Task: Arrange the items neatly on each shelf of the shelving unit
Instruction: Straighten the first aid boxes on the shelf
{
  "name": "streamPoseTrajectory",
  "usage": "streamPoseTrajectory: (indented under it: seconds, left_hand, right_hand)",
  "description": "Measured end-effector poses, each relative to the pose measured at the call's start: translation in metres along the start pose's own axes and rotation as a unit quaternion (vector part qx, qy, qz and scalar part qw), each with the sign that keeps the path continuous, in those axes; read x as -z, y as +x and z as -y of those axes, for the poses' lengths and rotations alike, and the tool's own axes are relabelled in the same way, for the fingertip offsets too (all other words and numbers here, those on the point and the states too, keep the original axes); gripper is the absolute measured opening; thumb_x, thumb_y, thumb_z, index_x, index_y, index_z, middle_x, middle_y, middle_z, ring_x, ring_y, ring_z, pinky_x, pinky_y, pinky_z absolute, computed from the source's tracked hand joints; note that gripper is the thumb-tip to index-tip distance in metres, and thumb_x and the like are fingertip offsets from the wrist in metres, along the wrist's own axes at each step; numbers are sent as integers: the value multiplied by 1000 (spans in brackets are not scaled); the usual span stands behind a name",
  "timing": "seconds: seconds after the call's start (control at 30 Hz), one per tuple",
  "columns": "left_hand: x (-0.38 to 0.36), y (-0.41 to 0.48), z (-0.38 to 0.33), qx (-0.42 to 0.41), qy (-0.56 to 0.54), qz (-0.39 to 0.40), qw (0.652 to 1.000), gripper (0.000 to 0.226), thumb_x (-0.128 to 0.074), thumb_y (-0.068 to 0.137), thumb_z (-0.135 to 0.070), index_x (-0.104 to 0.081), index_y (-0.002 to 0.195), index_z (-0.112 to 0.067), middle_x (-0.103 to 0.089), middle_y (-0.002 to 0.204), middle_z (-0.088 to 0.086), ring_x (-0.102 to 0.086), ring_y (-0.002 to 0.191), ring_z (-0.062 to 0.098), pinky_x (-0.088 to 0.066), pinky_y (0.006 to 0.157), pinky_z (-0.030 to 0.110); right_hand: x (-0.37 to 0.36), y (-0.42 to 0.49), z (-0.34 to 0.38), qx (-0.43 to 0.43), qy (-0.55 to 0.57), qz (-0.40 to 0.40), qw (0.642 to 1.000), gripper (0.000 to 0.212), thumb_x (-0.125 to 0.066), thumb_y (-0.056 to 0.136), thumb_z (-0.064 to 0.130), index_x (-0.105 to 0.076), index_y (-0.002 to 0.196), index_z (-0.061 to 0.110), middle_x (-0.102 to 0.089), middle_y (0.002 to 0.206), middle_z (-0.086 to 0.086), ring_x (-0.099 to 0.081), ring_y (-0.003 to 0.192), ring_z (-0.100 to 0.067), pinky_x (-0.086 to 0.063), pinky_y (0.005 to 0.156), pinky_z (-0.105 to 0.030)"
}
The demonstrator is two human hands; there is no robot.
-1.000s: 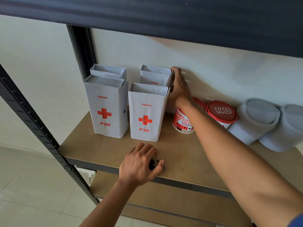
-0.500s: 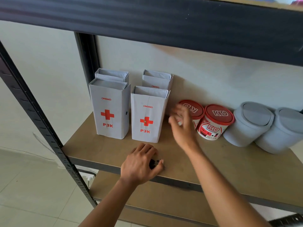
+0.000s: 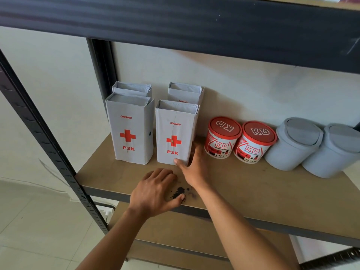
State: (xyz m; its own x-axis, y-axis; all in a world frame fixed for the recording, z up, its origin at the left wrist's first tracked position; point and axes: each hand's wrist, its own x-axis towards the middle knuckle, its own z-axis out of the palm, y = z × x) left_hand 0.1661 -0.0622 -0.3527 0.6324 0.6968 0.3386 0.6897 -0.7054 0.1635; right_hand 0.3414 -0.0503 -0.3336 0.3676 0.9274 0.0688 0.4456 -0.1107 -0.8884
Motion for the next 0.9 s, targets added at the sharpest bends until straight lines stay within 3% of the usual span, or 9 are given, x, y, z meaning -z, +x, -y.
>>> streamPoseTrajectory:
  seconds: [0.13, 0.4, 0.63, 0.73, 0.9]
  left_hand:
    - [0, -2, 1, 1, -1, -19, 1000, 67, -36, 89, -82, -63, 120, -29, -63, 125, -7, -59, 114, 16, -51, 97, 35]
    - [3, -2, 1, 5, 3, -8, 1000, 70, -34, 89, -83, -63, 123, -29, -64, 127, -7, -59, 116, 16, -51, 97, 36]
    - [4, -1, 0, 10, 9, 7, 1000, 73, -33, 88, -84, -62, 126, -28, -63, 130, -6, -59, 118, 18, -50, 99, 37]
    - [5, -1, -1, 11, 11, 8, 1000, 73, -34, 88, -83, -63, 126, -28, -64, 129, -6, -59, 117, 17, -50, 99, 36]
    - [6, -2, -2, 18, 2, 18, 1000, 72, -35, 88, -84, -61, 127, -29, -62, 131, -7, -58, 118, 16, -49, 100, 35]
  right_hand:
    - [-4, 19, -4, 6, -42, -43, 998, 74, -82, 88, 28, -37, 144, 14, -53, 143, -9, -56, 132, -26, -53, 95, -34]
    - [-11, 45, -4, 17, -71, -84, 994, 69, -83, 87, 22, -32, 133, 14, -56, 139, -15, -64, 122, -34, -63, 84, -44]
    - [-10, 59, -1, 5, -81, -81, 993, 70, -81, 89, 20, -36, 139, 1, -50, 140, -20, -62, 122, -37, -58, 86, -41]
    - [-11, 61, -2, 9, -80, -76, 994, 71, -80, 90, 20, -34, 141, 3, -51, 141, -19, -63, 121, -36, -58, 84, -39]
    - [-11, 55, -6, -3, -47, -75, 996, 78, -84, 86, 25, -30, 140, 14, -51, 144, -15, -64, 123, -35, -62, 87, -49]
